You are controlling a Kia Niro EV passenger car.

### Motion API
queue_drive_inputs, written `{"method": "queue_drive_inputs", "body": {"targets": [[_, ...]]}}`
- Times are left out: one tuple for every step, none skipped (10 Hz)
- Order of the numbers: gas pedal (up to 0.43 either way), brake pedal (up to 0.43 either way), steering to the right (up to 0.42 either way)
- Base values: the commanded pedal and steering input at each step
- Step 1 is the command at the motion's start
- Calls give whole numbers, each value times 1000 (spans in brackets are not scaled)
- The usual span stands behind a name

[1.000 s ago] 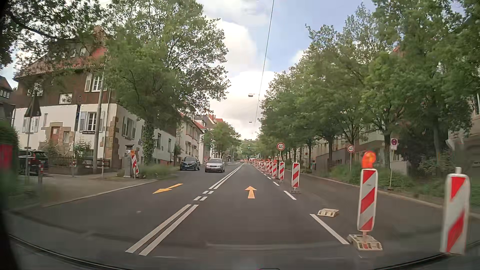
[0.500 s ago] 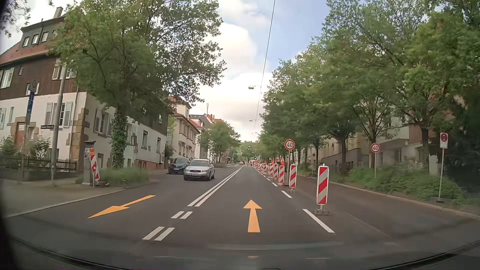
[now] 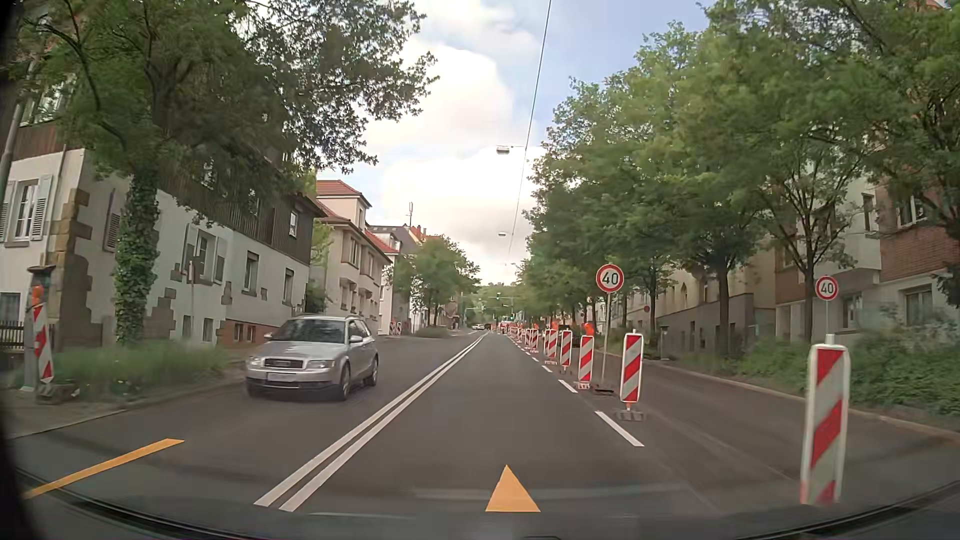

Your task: Follow the waypoints while adhering to traffic rules and regulations

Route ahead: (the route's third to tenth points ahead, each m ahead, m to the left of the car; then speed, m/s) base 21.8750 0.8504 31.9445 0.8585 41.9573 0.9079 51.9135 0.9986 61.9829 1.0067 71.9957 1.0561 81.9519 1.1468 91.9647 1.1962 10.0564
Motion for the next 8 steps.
{"method": "queue_drive_inputs", "body": {"targets": [[118, 0, 0], [118, 0, 0], [118, 0, 0], [118, 0, 0], [118, 0, 0], [118, 0, 0], [118, 0, 0], [118, 0, 0]]}}
